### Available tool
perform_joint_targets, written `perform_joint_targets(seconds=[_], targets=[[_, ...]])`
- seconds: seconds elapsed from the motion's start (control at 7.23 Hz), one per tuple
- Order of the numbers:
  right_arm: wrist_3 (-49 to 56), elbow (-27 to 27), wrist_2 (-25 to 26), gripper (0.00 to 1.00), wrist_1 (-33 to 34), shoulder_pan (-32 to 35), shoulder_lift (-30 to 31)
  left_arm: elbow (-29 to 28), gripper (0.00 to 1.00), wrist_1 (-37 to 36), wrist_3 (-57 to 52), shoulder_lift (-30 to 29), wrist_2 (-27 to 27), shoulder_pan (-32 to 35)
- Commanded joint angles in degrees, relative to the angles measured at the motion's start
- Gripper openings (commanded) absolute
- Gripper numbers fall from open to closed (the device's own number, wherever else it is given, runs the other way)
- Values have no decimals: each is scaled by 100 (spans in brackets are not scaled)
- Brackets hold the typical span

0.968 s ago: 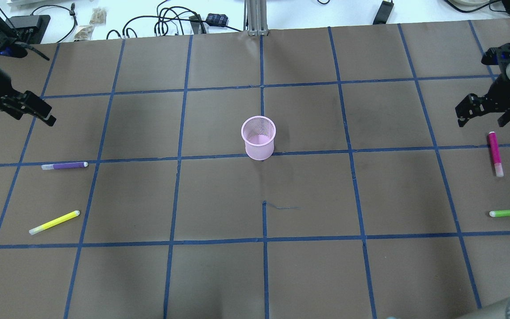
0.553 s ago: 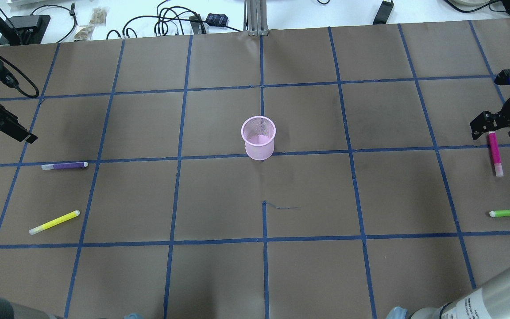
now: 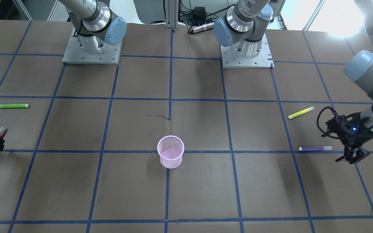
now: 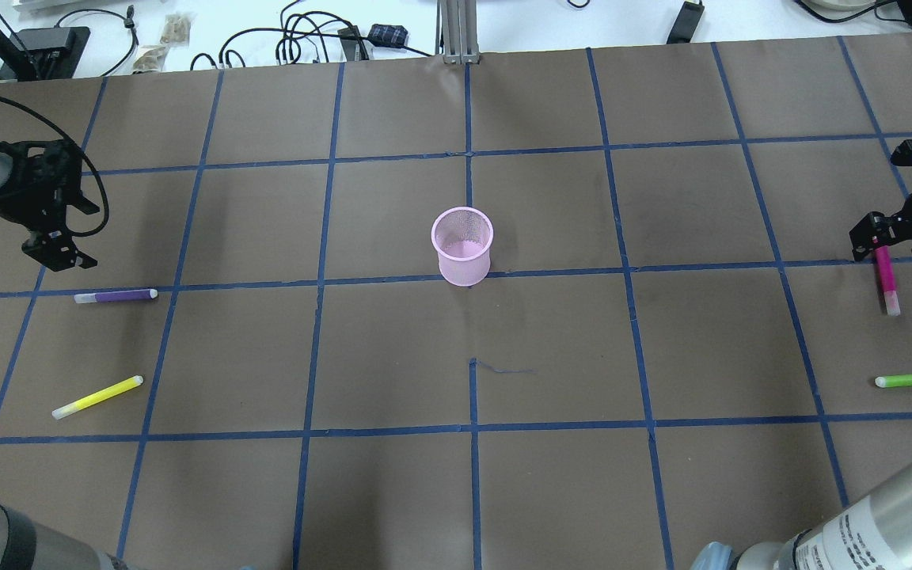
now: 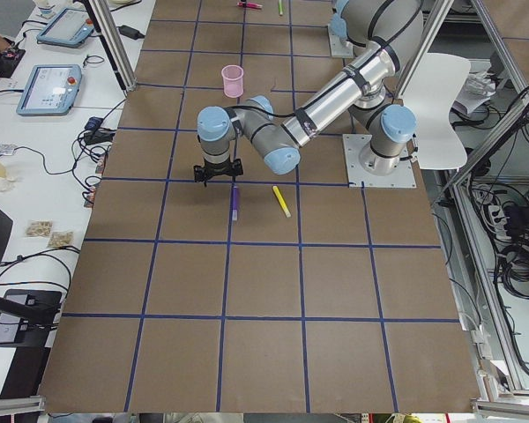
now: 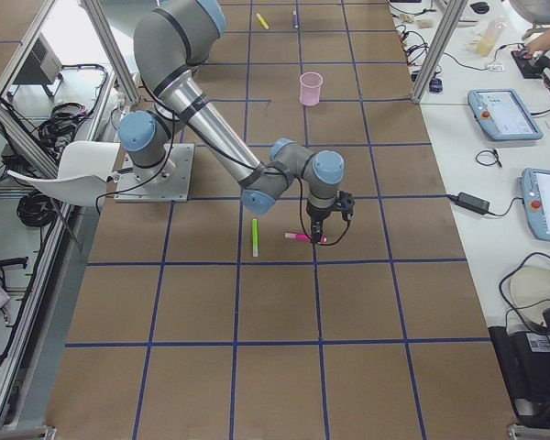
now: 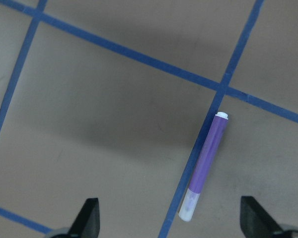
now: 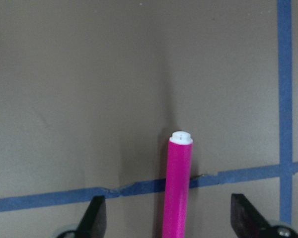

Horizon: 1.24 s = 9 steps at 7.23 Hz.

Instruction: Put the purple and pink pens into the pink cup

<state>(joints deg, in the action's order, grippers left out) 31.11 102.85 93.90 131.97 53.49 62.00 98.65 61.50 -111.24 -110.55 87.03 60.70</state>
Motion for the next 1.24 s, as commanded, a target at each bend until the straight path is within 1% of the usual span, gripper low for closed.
perform_joint_targets(seconds=[0.0, 0.14, 0.28, 0.41, 0.55, 0.69, 0.83, 0.97, 1.11], targets=[[-26, -2, -55, 81, -22, -75, -118, 93, 100, -608, 423, -28, 1676, 1201], [-78, -1, -47, 69, -31, -75, -118, 102, 100, -691, 802, -54, 2416, 1694], [-18, -10, -4, 34, -31, -75, -109, 93, 100, -753, 989, -193, 2694, 1812], [-26, -10, -3, 11, -31, -75, -91, 110, 100, -797, 1034, -404, 3123, 1814], [-26, -10, 6, 0, -31, -75, -83, 180, 100, -1006, 1087, -649, 3875, 1814], [-35, -19, 14, 0, -31, -75, -82, 346, 100, -1452, 1070, -904, 4092, 1814], [-43, -63, 6, 0, -118, -58, 22, 591, 100, -1961, 1044, -1115, 4137, 1814], [-17, -176, -99, 0, -145, 20, 301, 724, 100, -2105, 1035, -1196, 4129, 1848], [-52, -247, -187, 0, -258, 343, 583, 752, 100, -2115, 800, -1136, 4146, 1892]])
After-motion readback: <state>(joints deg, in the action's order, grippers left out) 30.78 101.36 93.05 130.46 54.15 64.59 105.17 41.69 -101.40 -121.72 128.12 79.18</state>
